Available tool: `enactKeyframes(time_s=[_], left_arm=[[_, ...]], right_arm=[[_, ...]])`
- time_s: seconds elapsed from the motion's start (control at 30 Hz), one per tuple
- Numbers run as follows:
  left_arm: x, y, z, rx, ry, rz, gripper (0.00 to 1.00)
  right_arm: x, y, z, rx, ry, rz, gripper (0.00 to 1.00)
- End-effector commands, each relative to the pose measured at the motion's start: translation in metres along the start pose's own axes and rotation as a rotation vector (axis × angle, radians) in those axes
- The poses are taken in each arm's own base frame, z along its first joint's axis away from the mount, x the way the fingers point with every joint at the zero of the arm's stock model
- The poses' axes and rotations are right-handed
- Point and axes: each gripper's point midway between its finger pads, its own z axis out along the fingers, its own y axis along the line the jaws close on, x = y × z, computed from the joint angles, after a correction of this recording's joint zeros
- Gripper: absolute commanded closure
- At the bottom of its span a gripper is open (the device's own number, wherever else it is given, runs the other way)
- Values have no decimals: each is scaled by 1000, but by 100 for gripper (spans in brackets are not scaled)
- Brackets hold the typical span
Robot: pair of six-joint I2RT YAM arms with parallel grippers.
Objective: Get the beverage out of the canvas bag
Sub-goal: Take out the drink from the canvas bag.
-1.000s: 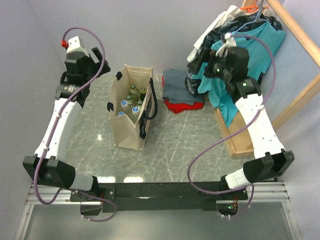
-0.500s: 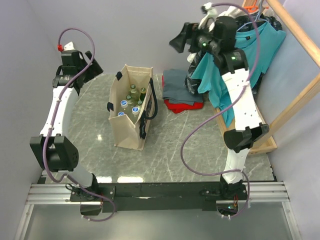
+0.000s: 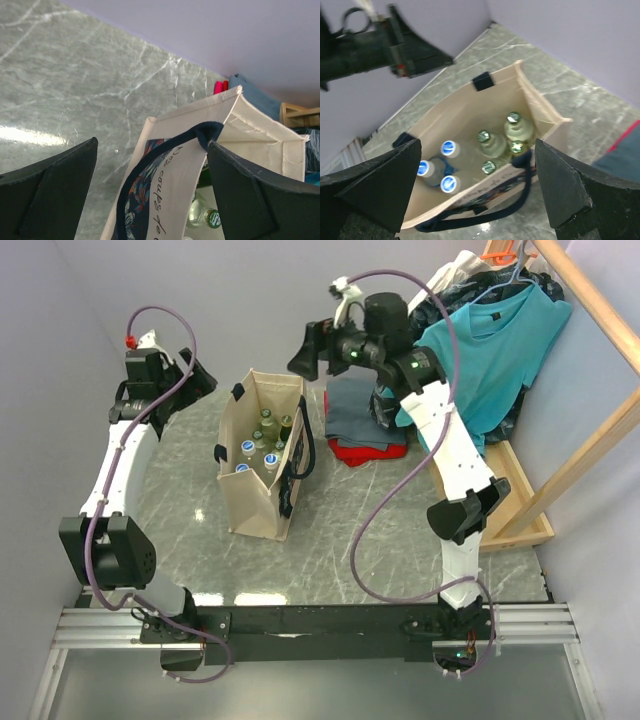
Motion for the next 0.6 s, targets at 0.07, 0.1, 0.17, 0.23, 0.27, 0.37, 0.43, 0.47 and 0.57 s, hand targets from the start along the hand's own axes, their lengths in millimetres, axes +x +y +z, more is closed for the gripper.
enactKeyframes(time_s=[0.07,0.1,0.17,0.23,0.27,0.37,0.43,0.47,0.57], left_arm=[[5,-13,-6,71,-3,-33,4],[9,-15,-5,82,5,-30,4],[11,-17,-5,89,10,-23,4],[11,-21,-7,103,2,-11,4],[12,-20,-8,104,2,-11,4],[13,-17,-7,96,-4,-14,4],[15,-17,-5,95,2,-18,4],[16,-16,-4,94,6,-17,4],[27,-25,-1,114,37,-12,4]], right_arm=[[24,34,25,-67,61,-89,0],[32,39,33,-68,76,-99,0],[40,34,42,-43,93,-120,0],[47,29,48,-28,107,-123,0],[52,23,53,-17,119,-125,0],[61,19,62,-13,134,-134,0],[65,16,67,-4,143,-144,0],[71,9,73,11,154,-140,0],[82,4,83,21,175,-135,0]])
